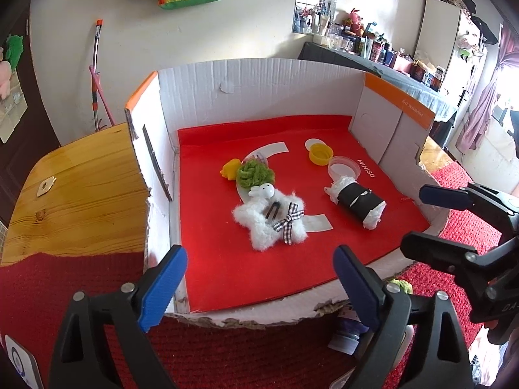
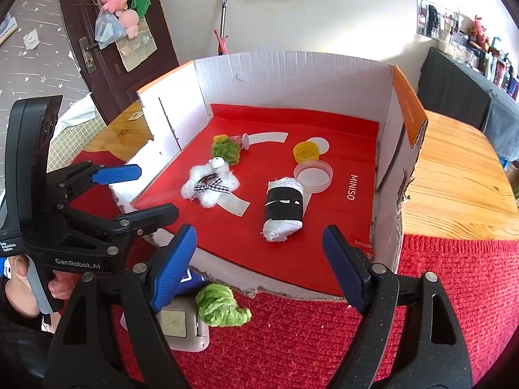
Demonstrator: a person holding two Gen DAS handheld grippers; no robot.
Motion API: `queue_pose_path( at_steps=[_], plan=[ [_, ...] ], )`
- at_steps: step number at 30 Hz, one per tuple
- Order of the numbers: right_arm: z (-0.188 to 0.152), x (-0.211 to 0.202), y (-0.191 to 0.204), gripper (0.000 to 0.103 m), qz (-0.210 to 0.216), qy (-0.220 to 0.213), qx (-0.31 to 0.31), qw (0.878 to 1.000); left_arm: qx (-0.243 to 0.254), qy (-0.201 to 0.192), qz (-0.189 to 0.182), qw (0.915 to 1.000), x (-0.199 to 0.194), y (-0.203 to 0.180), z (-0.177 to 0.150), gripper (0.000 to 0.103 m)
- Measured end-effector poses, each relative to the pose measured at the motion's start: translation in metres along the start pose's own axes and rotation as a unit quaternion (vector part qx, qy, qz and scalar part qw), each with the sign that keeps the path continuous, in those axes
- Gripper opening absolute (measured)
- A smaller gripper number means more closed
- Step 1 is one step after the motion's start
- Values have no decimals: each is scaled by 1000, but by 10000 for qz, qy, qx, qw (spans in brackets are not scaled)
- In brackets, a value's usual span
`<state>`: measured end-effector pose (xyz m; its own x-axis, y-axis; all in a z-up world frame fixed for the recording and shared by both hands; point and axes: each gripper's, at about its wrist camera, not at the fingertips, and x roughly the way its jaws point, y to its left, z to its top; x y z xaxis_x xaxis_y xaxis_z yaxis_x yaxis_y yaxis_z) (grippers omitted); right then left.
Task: Organize objects
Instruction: 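Withdraw both grippers from the box back toward the remaining items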
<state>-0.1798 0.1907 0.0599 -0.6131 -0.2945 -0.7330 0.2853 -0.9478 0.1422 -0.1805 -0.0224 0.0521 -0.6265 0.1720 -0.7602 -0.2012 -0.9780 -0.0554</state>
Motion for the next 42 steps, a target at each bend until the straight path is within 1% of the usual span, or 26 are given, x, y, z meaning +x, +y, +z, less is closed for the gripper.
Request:
queue_pose_path(
  at_steps=[4,11,13,14,15,24,42],
  plan=[
    [-2,-10,1,87,5,-127,24,9999,-44,-41,4,10000,-4,1,-2,97],
    [-5,-22,5,89,3,-265,24,9996,-170,-93,-1,9998,-11,5,-6,103],
    [-6,-25,5,92,7,-302,35,9995,-167,-120,12,9998,-13,4,-7,103],
    [-7,-27,6,97,9,-323,38,9995,-147,-140,43,9998,-15,3,-8,103],
    [-8,-28,6,99,9,-334,32,9994,-126,-159,68,9998,-16,2,-9,103],
    [-16,-37,12,99,42,-419,39,9991,67,-310,179,9993,-29,-7,-15,103],
    [-36,-47,21,99,-6,-389,-58,9992,96,-276,108,9995,-41,-20,-36,103]
  ],
)
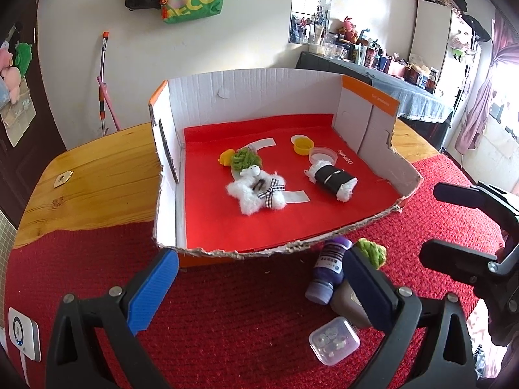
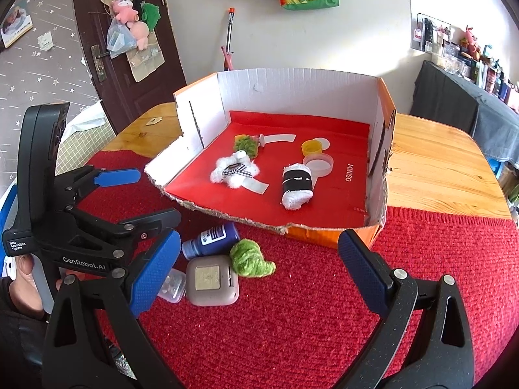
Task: Organize objects
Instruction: 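Withdraw both grippers from the box back toward the remaining items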
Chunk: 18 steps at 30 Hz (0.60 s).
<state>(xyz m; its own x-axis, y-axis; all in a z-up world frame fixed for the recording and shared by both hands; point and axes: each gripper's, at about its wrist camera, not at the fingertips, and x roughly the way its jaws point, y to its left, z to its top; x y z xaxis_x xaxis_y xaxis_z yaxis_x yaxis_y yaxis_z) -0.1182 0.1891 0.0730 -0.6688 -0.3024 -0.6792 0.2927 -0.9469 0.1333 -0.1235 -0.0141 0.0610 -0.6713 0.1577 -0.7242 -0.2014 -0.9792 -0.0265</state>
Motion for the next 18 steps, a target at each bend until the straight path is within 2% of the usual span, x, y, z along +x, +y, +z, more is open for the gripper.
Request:
queue_pose_path(
  at_steps=[18],
  plan=[
    [-16,-3,0,99,31,87,49,9999,4,79,-54,10000,-5,-6,-14,103]
  ],
)
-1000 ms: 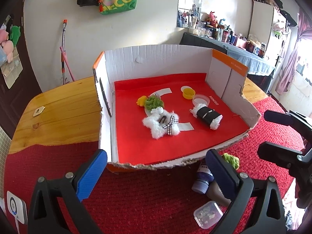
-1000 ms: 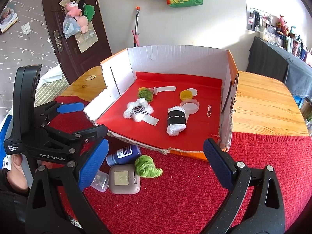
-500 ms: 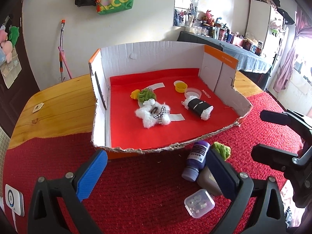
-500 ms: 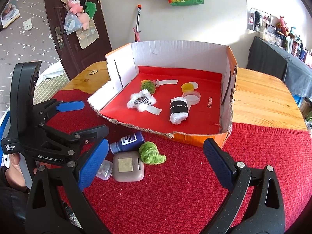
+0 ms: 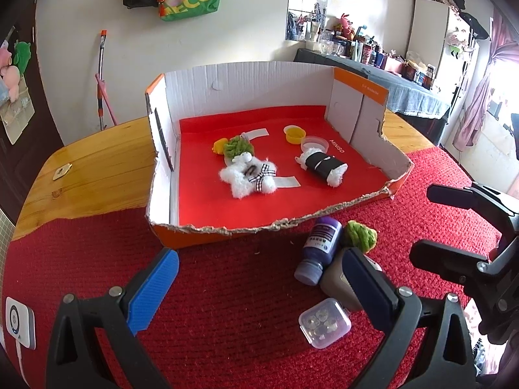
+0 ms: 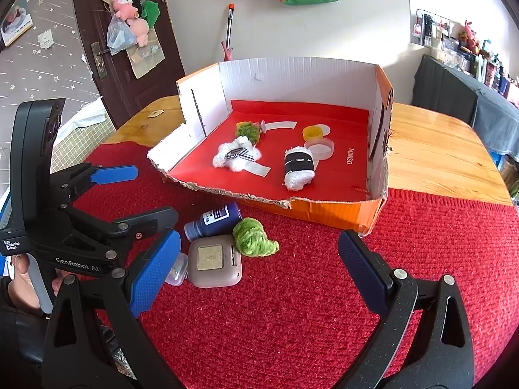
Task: Organize objects
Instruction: 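Withdraw both grippers from the box back toward the remaining items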
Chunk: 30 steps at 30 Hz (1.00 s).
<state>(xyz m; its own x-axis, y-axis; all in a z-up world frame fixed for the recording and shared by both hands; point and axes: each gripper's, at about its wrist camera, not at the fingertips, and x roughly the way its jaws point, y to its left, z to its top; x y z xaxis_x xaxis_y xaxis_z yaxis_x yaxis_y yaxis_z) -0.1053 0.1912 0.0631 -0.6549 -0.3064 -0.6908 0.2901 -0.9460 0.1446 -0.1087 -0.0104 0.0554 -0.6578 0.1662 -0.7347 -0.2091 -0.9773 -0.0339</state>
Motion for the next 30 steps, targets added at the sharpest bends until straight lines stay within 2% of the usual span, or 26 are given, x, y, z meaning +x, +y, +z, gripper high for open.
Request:
queue_pose_path(
  at_steps=[7,9,15,24,30],
  plan=[
    [-4,3,-1,97,11,61,4,10000,45,111,-74,9999,3,-2,-9,103],
    [-5,5,-1,85,1,93,-8,10000,52,149,-140,9998,4,-3,-12,103],
    [-8,14,-3,66,31,249,9,9997,180,231,-315,9991,3,-10,-21,103],
    [-7,27,-8,58,99,383,52,9992,431,342,-561,9969,4,-23,-32,101],
    [-7,36,-9,55,178,481,63,9987,463,424,-653,9959,9,-25,-36,95]
  ],
)
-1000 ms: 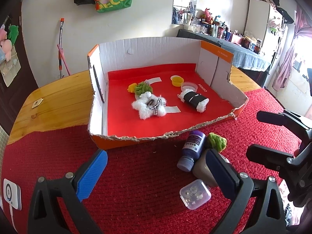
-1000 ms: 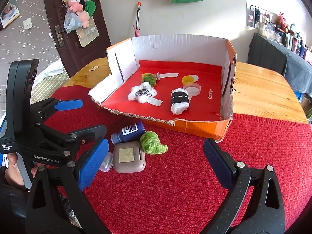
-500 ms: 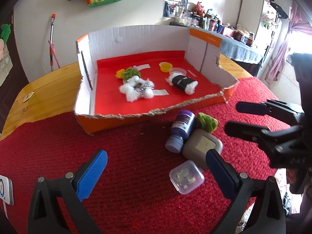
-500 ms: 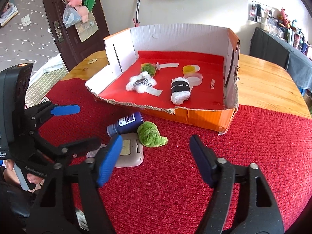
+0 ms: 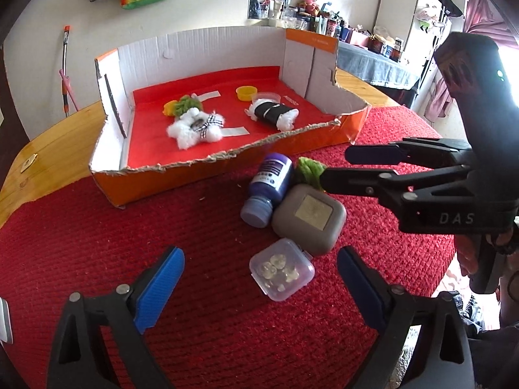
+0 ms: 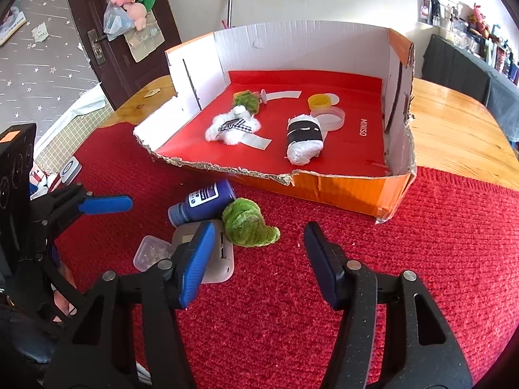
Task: Organize objects
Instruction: 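Grasp the clear small box with the left gripper while the right gripper grasps the green pompom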
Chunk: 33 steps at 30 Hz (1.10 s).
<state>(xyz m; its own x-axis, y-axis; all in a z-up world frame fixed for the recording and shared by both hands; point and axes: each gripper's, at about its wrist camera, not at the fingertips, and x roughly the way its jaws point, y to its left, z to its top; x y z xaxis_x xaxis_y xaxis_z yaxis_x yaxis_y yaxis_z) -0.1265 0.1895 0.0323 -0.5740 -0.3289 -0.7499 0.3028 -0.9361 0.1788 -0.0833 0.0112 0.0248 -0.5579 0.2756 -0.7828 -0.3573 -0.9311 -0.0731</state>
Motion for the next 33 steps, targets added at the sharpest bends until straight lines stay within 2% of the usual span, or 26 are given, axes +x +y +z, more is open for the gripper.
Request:
queue_pose_path(
  at_steps=[3,8,12,15,20,26,33],
  plan=[
    [0,4,0,55,18,32,-8,10000,37,20,-39,10000,2,-2,-2,92],
    [1,9,1,53,23,40,-19,10000,79,56,-132,9999,6,-4,-6,80],
    [2,13,2,50,23,55,-47,10000,122,8,-49,9999,6,-5,-8,73],
    [3,13,2,44,46,40,-55,10000,132,-22,-40,9999,6,-4,-8,66],
    [5,15,1,37,173,51,33,9998,198,-59,-71,9998,4,-5,-8,46],
    [6,17,-12,34,327,105,369,9987,239,-70,-49,9997,3,-6,-9,44],
    [7,21,8,34,-253,80,-250,9993,203,-140,128,9996,5,-6,-9,44]
  ],
)
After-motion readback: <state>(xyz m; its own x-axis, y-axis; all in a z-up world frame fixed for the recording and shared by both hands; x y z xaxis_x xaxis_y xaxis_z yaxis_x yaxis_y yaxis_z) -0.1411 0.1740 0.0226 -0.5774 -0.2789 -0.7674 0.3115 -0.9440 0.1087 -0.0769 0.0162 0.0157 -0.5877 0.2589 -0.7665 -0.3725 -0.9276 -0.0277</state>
